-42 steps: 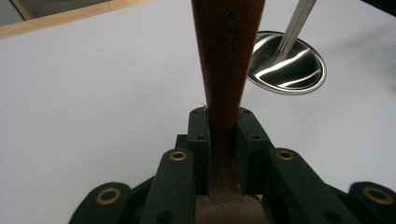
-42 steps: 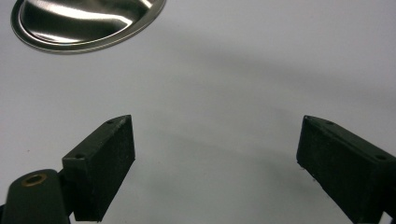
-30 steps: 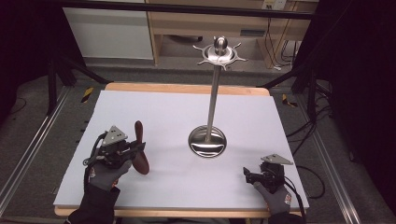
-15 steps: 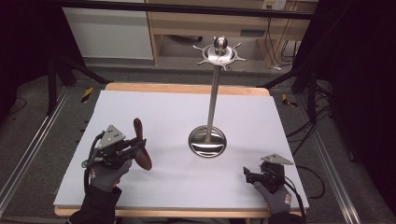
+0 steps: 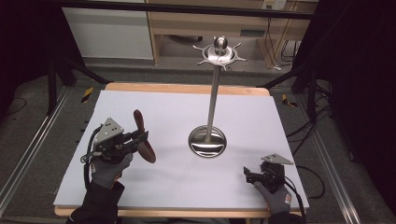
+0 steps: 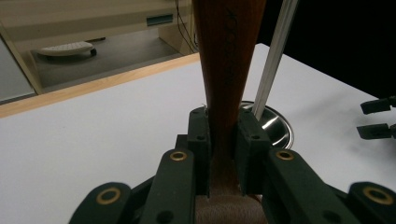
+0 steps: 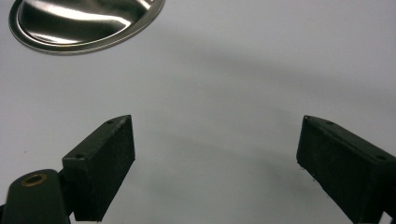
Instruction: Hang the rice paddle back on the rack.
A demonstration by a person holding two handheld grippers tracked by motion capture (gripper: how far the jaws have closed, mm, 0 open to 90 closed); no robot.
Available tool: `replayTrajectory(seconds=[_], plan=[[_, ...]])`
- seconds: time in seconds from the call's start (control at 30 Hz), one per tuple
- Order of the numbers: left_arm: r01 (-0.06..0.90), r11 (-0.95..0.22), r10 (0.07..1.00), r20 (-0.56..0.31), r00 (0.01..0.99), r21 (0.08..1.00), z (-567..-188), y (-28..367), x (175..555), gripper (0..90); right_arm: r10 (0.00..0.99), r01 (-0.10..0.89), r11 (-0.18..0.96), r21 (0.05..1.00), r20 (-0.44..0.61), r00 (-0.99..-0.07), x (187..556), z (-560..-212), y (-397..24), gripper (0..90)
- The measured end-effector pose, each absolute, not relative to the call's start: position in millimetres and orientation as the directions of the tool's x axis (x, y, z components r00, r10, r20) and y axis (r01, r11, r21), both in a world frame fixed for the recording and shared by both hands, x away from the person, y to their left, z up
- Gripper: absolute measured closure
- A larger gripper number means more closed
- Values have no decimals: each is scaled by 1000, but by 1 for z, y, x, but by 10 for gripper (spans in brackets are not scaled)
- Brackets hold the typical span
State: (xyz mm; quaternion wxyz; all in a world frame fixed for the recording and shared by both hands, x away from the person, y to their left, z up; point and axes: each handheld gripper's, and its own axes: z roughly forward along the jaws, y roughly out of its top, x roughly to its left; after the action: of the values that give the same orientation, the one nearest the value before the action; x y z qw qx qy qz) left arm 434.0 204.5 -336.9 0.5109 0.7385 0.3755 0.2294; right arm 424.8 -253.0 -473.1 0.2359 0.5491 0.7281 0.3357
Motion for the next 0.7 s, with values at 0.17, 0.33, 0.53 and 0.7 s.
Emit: replayTrajectory(seconds=[0.17, 0.33, 0.53, 0.7], plan=[[301, -199, 782, -34, 622, 933, -326, 199, 435, 775, 957, 640, 173, 748, 24, -287, 425, -473, -253, 117], [283, -197, 776, -28, 630, 939, -315, 195, 436, 775, 958, 639, 174, 749, 23, -287, 425, -473, -253, 117], [272, -201, 771, -19, 636, 941, -306, 188, 438, 775, 957, 641, 171, 748, 29, -289, 425, -473, -254, 117], [266, -194, 766, -23, 642, 944, -301, 184, 441, 775, 957, 641, 173, 748, 27, -289, 425, -473, -254, 117]])
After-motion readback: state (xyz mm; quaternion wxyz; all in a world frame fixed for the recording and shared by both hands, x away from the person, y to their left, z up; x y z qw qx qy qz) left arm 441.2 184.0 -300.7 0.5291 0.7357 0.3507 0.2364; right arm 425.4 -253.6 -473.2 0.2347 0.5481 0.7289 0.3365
